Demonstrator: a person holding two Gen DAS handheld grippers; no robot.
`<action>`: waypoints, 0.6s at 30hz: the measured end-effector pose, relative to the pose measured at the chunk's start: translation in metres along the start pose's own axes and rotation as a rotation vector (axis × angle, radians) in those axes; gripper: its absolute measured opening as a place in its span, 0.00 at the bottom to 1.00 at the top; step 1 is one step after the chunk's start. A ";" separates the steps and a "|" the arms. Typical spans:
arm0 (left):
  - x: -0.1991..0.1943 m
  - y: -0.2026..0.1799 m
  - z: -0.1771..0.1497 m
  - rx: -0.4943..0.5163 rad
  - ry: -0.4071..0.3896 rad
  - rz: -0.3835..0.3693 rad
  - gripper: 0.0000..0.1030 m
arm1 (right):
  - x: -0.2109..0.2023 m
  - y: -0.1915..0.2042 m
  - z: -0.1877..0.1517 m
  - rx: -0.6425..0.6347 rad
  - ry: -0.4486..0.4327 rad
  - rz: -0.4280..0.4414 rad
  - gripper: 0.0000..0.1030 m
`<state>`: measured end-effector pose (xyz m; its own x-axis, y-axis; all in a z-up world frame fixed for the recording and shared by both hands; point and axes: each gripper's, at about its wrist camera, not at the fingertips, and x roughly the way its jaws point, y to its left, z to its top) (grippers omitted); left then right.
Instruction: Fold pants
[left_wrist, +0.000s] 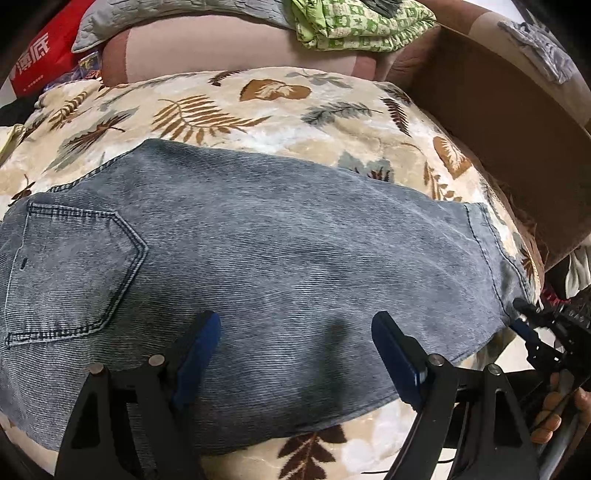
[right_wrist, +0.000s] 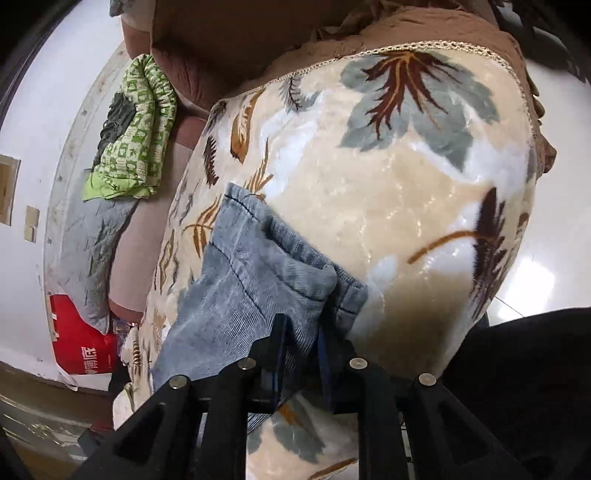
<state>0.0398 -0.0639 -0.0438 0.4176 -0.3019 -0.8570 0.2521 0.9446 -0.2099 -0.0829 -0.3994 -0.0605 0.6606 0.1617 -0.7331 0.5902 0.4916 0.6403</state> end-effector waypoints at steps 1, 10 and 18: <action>-0.001 -0.001 0.000 0.005 -0.001 0.001 0.82 | -0.005 -0.001 -0.001 0.008 -0.008 0.011 0.53; 0.004 -0.018 0.000 0.037 0.008 0.021 0.82 | 0.000 -0.004 0.009 0.042 0.011 0.041 0.65; 0.016 -0.033 0.006 0.061 0.001 0.061 0.82 | 0.014 -0.012 0.020 0.106 0.058 0.054 0.64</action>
<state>0.0430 -0.1010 -0.0479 0.4330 -0.2443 -0.8676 0.2795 0.9515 -0.1284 -0.0713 -0.4198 -0.0742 0.6665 0.2365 -0.7070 0.6023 0.3879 0.6976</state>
